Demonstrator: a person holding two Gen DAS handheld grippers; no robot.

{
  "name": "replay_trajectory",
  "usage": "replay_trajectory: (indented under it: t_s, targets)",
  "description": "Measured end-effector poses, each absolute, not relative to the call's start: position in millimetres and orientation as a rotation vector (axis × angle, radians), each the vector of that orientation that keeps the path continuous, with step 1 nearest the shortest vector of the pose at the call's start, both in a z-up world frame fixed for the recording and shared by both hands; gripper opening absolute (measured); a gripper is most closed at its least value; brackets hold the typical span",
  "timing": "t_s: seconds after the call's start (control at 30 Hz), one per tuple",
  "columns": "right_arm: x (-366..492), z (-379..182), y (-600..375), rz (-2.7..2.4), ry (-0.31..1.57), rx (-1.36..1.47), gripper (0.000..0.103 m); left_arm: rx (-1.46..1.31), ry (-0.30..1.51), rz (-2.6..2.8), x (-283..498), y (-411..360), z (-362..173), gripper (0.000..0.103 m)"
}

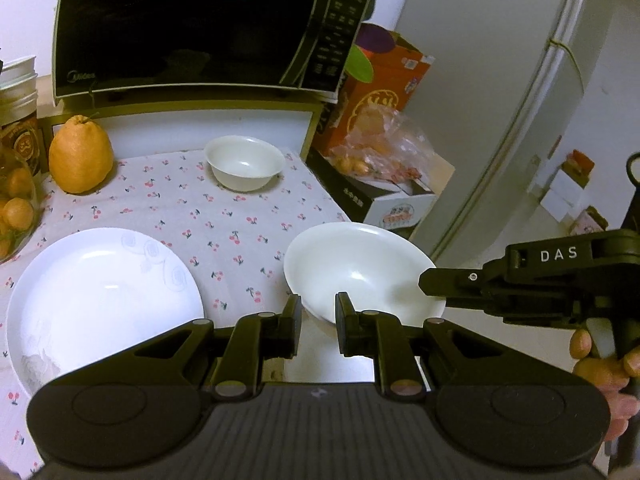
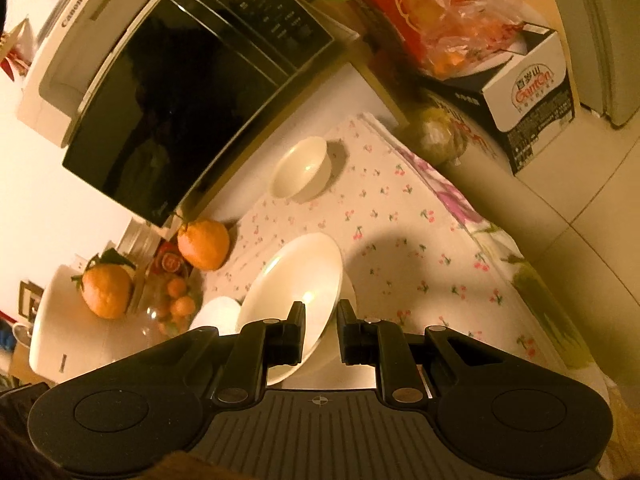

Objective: Organize plates and bowls
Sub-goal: 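Lift the white bowl with both grippers and lower it into the cream bowl, then open both grippers and release the nested bowls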

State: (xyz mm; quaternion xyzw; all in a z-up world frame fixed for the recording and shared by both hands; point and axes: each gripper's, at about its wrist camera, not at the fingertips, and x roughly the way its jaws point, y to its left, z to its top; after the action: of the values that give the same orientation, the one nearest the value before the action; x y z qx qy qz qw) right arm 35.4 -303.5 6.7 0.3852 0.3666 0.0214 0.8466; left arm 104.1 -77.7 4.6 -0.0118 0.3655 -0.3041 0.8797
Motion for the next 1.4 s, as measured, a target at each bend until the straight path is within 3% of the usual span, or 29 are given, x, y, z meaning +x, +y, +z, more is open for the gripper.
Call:
replay_trajectory:
  t_s: [0.83,1.4]
  targets:
    - [31,-9,-271,0.055,0.996,0.66,0.017,0.131,0.872,-0.604,86,-77,-18,0.016]
    - [34,-12,-271,0.044,1.028,0.626,0.02,0.103,0.942,-0.622,90,-77,-24,0.016]
